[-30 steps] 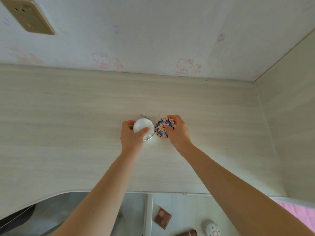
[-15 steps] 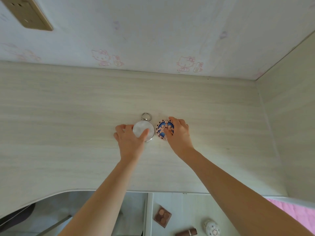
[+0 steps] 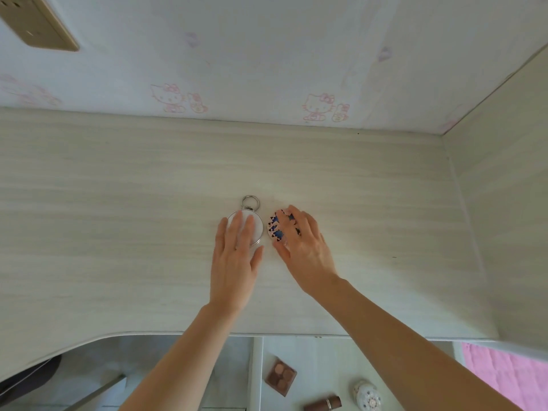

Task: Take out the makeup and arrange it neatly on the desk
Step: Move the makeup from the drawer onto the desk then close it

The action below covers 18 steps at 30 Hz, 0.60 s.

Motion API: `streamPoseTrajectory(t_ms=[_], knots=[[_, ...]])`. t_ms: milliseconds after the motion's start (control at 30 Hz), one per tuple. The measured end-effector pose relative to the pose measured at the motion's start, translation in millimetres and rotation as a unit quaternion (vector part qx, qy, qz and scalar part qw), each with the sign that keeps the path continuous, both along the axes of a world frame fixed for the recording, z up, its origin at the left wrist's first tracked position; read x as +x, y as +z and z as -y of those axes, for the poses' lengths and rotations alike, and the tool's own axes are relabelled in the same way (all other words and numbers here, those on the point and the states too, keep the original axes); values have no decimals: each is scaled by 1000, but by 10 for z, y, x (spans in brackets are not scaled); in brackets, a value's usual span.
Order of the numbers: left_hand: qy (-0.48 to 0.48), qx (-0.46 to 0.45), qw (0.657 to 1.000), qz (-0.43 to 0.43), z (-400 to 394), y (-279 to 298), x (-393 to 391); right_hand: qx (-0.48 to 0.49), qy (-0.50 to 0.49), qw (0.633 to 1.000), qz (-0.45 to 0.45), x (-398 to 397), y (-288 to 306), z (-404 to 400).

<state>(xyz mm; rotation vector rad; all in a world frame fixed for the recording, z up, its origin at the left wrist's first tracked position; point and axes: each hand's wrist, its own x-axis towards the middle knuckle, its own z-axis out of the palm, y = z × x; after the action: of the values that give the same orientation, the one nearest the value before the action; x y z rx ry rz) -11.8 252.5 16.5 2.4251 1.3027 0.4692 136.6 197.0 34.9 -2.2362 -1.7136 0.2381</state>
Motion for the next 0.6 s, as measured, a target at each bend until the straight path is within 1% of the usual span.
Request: streamPoseTrajectory(t_ms=[67,167,333,500,600], knots=[[-8,18,1000,-23,11,-25,24,-12,29,999,24,-22,-44,22],[8,22,999,-32,-19,-19,84,8,36,998,59,12,-101,-6],[20,23,999,-25,-128,5,214,9,43,998,47,118,-134,-105],[30,17,999,-31,-264,16,330,-29,34,999,11,201,-98,-234],[34,29,998,-39,-298,2,351,-54,52,997,29,256,-95,-276]])
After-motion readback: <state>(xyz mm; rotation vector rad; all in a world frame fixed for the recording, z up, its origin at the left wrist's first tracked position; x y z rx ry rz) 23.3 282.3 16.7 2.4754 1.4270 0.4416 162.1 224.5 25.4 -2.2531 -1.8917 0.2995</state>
